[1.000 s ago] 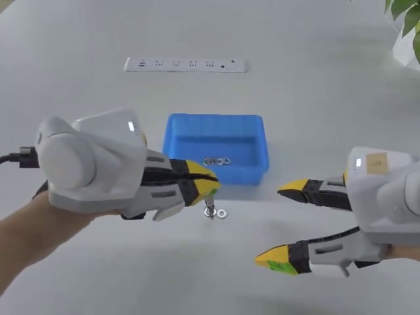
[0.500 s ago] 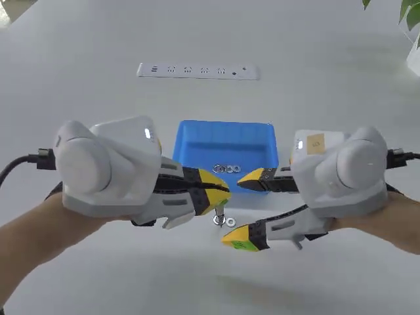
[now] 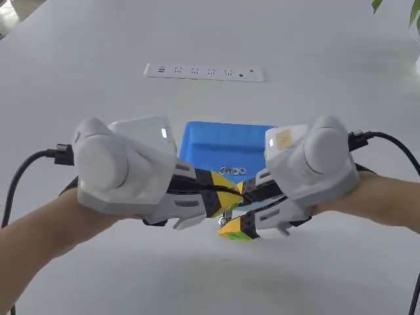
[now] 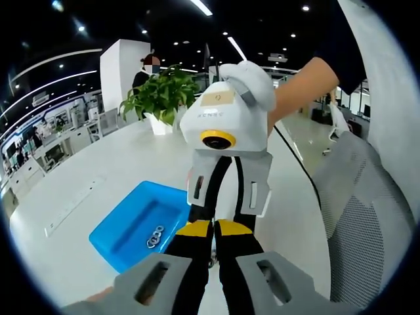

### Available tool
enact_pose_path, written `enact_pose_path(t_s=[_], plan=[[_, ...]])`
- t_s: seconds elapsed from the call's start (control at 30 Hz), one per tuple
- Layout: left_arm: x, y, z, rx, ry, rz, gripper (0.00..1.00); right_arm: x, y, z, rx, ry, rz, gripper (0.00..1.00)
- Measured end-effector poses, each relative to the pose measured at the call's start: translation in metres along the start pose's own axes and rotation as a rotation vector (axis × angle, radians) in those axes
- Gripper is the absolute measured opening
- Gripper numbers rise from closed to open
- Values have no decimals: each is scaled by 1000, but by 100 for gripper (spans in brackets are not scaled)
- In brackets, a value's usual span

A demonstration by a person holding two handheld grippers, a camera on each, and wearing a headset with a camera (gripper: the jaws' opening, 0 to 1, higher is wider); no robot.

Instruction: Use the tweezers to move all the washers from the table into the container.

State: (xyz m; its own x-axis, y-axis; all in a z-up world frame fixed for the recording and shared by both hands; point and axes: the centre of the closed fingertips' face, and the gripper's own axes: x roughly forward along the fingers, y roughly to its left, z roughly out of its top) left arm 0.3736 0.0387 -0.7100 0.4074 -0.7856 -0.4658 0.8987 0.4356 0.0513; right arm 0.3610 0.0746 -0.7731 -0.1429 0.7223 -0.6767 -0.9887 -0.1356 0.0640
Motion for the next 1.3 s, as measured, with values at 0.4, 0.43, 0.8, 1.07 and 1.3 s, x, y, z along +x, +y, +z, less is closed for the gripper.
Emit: enact_pose_path(t_s=[0.4, 0.43, 0.8, 1.07, 1.3], plan=[[0, -1, 1, 3, 2, -6, 5, 3, -2, -2, -36, 38, 18, 14], [0, -1, 2, 3, 1, -7, 5, 3, -2, -2, -40, 42, 19, 13], [1, 0, 2, 7, 0, -9, 5, 3, -3, -3, -68, 53, 21, 11], [0, 2, 2, 0, 6, 4, 6, 4, -3, -2, -75, 36, 18, 10], [1, 4, 2, -47, -3, 12, 6, 3, -3, -2, -81, 28, 14, 10]])
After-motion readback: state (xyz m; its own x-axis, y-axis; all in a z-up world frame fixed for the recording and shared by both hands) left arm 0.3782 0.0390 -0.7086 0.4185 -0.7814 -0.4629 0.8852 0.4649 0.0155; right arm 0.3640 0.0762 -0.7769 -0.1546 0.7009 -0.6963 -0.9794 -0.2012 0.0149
